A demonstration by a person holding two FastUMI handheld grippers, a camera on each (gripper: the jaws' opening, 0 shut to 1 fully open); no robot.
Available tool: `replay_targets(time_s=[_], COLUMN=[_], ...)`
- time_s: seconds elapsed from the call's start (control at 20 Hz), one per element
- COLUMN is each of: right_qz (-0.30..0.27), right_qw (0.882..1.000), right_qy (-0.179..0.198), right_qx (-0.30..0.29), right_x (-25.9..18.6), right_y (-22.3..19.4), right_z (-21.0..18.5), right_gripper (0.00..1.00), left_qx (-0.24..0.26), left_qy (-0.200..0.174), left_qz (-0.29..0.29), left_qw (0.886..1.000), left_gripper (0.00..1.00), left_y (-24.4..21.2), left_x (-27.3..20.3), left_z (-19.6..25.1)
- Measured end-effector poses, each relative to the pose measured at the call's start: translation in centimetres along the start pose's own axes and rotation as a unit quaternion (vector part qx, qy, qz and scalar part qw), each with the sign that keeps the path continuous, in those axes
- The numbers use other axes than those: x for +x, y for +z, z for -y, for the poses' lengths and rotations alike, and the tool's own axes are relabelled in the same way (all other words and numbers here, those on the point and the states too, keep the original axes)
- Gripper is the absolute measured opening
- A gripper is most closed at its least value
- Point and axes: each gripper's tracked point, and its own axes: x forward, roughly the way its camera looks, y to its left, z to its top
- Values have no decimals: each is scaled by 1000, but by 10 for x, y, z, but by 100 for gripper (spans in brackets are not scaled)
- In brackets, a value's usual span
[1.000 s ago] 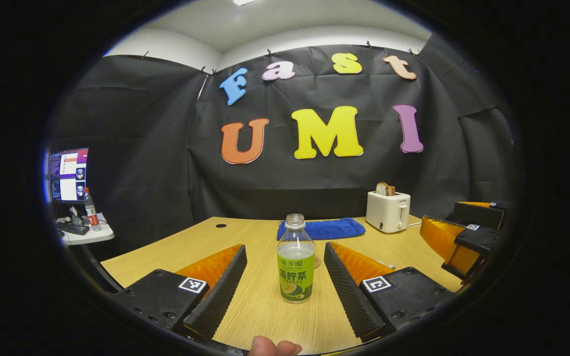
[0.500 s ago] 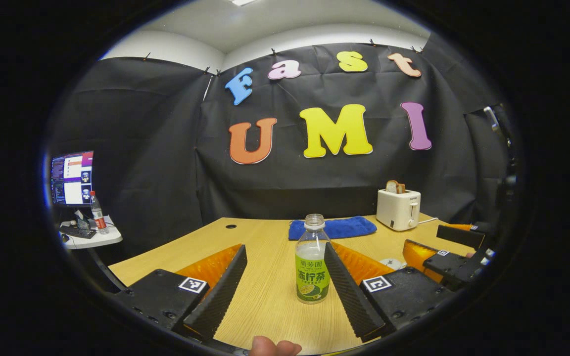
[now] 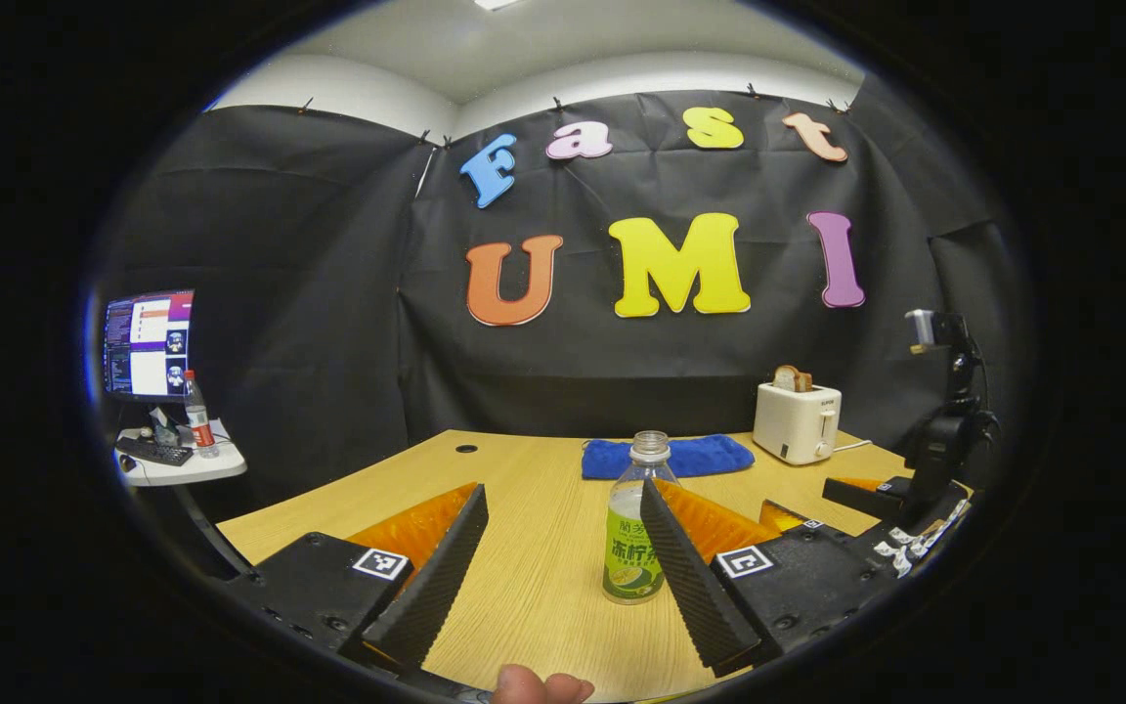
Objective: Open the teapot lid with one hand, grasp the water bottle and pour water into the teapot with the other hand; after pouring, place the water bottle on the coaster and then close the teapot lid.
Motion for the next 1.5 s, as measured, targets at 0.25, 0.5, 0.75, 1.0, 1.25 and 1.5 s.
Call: replay_targets(time_s=[0.25,0.5,0.75,1.0,1.25,1.5], right_qz=[-7,-16,-26,-19,-2,11], right_qw=[1000,1000,1000,1000,1000,999], right_qy=[-9,-22,-16,-1,21,36], right_qx=[-5,-4,-6,-3,18,19], right_x=[11,16,17,19,14,3], right_y=[-4,-12,-19,-16,-3,20], right_z=[-4,-6,-9,-9,-11,-3], right_gripper=[66,40,6,0,0,0], left_qx=[-4,-4,-5,-10,-15,-18], left_qy=[6,7,6,1,-1,-18], left_qz=[-3,-6,-6,-9,-3,-28], left_qw=[1000,1000,1000,1000,1000,999], left_gripper=[98,98,98,98,98,99], left_y=[-1,-3,-2,-6,-6,-30], left_x=[2,3,2,5,9,13], left_z=[-5,-9,-7,-5,-2,16])
